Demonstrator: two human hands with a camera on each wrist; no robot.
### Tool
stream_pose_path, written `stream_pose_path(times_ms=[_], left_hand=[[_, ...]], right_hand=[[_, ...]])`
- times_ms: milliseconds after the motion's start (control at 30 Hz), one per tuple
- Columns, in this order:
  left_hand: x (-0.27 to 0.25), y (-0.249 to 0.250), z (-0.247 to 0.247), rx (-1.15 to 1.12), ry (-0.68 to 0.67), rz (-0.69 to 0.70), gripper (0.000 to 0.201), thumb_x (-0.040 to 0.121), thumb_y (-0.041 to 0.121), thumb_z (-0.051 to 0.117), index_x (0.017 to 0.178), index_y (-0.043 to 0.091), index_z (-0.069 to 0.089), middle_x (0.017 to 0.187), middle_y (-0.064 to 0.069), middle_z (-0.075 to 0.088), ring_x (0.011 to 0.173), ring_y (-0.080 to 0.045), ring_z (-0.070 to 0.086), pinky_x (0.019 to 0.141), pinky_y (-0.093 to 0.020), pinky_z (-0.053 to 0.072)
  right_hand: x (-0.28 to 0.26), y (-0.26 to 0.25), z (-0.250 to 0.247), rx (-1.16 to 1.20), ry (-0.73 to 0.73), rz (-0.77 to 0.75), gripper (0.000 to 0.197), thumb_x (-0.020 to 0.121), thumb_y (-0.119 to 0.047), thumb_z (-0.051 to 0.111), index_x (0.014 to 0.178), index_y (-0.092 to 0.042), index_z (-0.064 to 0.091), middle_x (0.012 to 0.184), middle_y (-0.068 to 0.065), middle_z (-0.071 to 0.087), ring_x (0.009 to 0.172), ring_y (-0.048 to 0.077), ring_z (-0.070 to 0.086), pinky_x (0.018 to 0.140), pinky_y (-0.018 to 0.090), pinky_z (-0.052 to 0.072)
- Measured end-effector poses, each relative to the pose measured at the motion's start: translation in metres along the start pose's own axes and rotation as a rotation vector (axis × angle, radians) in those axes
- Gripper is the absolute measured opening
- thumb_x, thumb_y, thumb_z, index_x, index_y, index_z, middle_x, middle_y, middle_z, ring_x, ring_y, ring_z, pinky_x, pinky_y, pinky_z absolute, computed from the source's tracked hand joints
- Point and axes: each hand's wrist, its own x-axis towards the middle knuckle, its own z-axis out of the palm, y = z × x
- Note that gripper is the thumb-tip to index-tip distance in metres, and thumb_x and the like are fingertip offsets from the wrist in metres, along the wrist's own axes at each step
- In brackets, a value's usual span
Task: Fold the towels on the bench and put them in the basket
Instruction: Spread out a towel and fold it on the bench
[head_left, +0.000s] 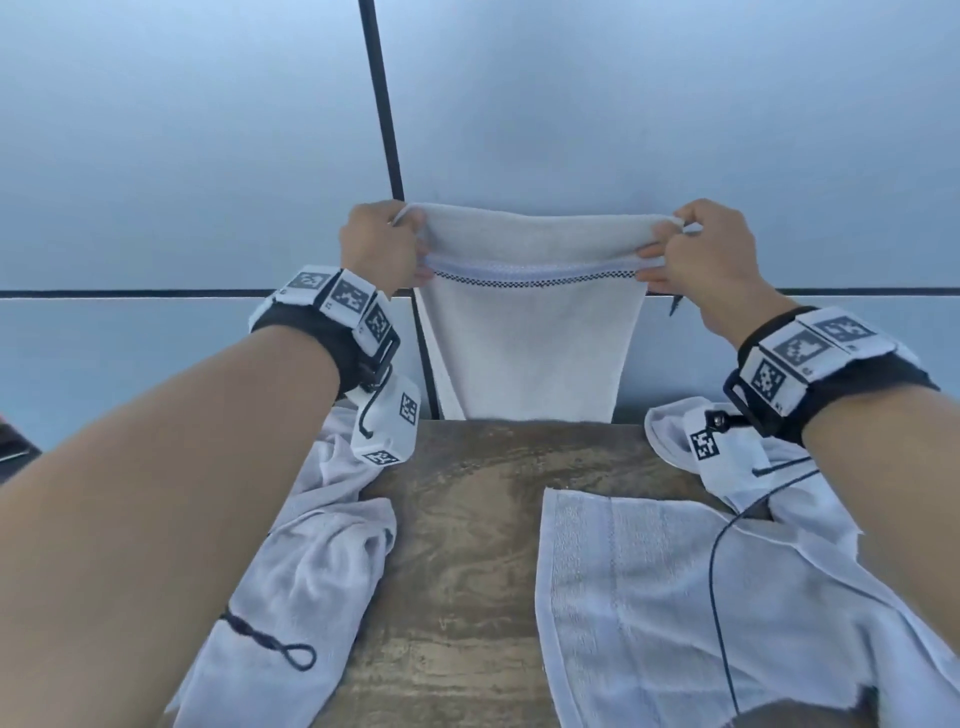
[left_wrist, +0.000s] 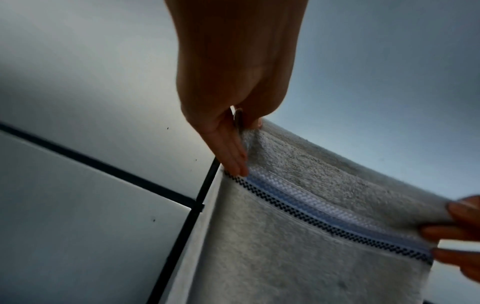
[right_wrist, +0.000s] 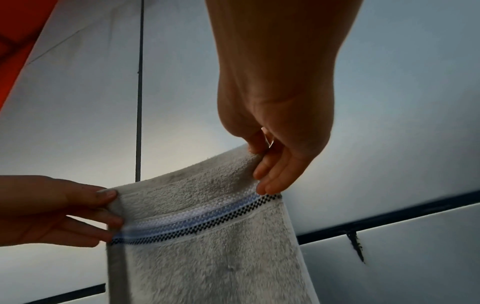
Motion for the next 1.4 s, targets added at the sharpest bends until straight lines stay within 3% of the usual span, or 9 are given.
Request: stream_pose_path(times_ms=[100,200,300,433,700,867,1100,1267,1400], left_hand=[[-0.001,-0.005,-0.005,0.087,0.034,0.185,0.02,0.096,0.023,0.053,0.091,0.014,0.071,0.081,-0.008,0.064,0.069,-0.024,0.061,0.074,-0.047,0.061],[-0.007,-0.016,-0.012,0.194,0.003,0.303,0.023,0.101,0.024,0.05,0.094,0.011,0.067,0.069,0.001,0.053,0.062,-0.017,0.048,0.06,-0.033,0.045],[-0.015,-0.031,-0.022,0.327,-0.123,0.301,0.024,0.101,0.024,0.052,0.092,0.006,0.066,0.07,-0.002,0.053,0.06,-0.017,0.046,0.058,-0.035,0.045],[-0.023,-0.034,-0.03,0.265,-0.214,0.227,0.031,0.096,0.03,0.057,0.098,0.002,0.068,0.081,-0.009,0.056,0.077,-0.019,0.052,0.077,-0.046,0.053],[-0.026,-0.038,-0.019,0.357,-0.234,0.284,0.029,0.101,0.023,0.053,0.101,-0.003,0.066,0.081,-0.013,0.054,0.07,-0.02,0.048,0.064,-0.032,0.04],[-0.032,-0.065,-0.024,0.47,-0.244,0.25,0.029,0.1,0.023,0.056,0.08,0.005,0.065,0.076,-0.017,0.065,0.072,-0.028,0.06,0.059,-0.031,0.043],[-0.068,-0.081,-0.042,0.462,-0.278,0.204,0.03,0.098,0.035,0.061,0.083,0.01,0.068,0.058,0.001,0.045,0.05,-0.016,0.037,0.05,-0.027,0.03],[-0.102,-0.088,-0.061,0.336,-0.274,0.211,0.043,0.1,0.041,0.055,0.086,0.002,0.064,0.07,-0.008,0.049,0.067,-0.018,0.046,0.068,-0.033,0.039],[-0.131,-0.08,-0.072,0.213,-0.221,0.217,0.046,0.098,0.044,0.056,0.085,0.0,0.063,0.071,-0.008,0.055,0.063,-0.014,0.049,0.069,-0.028,0.044]], right_hand=[[-0.003,0.001,-0.005,0.002,0.036,-0.08,0.012,0.1,-0.023,0.052,0.088,-0.025,0.051,0.101,0.01,0.073,0.077,0.018,0.075,0.076,0.043,0.062],[-0.012,0.004,-0.012,0.014,0.013,-0.117,0.011,0.101,-0.023,0.051,0.09,-0.025,0.051,0.108,0.011,0.069,0.086,0.018,0.075,0.081,0.046,0.061],[-0.022,0.012,-0.018,0.015,-0.056,-0.053,0.004,0.102,-0.02,0.051,0.101,-0.015,0.053,0.111,0.012,0.068,0.093,0.023,0.073,0.083,0.044,0.061],[-0.032,0.018,-0.026,0.022,-0.052,-0.033,0.005,0.101,-0.019,0.053,0.102,-0.014,0.053,0.113,0.013,0.067,0.098,0.025,0.072,0.078,0.042,0.062],[-0.042,0.023,-0.033,-0.058,-0.094,0.008,0.009,0.104,-0.023,0.045,0.105,-0.017,0.051,0.119,0.01,0.06,0.113,0.02,0.062,0.079,0.042,0.061],[-0.055,0.041,-0.035,-0.285,-0.1,-0.015,0.013,0.101,-0.025,0.05,0.106,-0.016,0.058,0.109,0.01,0.066,0.102,0.028,0.065,0.086,0.051,0.057],[-0.091,0.057,-0.052,-0.402,-0.124,-0.107,0.011,0.101,-0.02,0.052,0.101,-0.012,0.06,0.094,0.005,0.061,0.087,0.023,0.054,0.076,0.028,0.034],[-0.122,0.053,-0.073,-0.377,-0.172,-0.117,0.012,0.1,-0.024,0.054,0.1,-0.013,0.059,0.088,0.011,0.066,0.083,0.034,0.06,0.083,0.049,0.053],[-0.149,0.041,-0.092,-0.365,-0.199,-0.165,0.006,0.098,-0.027,0.055,0.092,-0.025,0.057,0.093,0.015,0.068,0.089,0.039,0.065,0.085,0.058,0.052]])
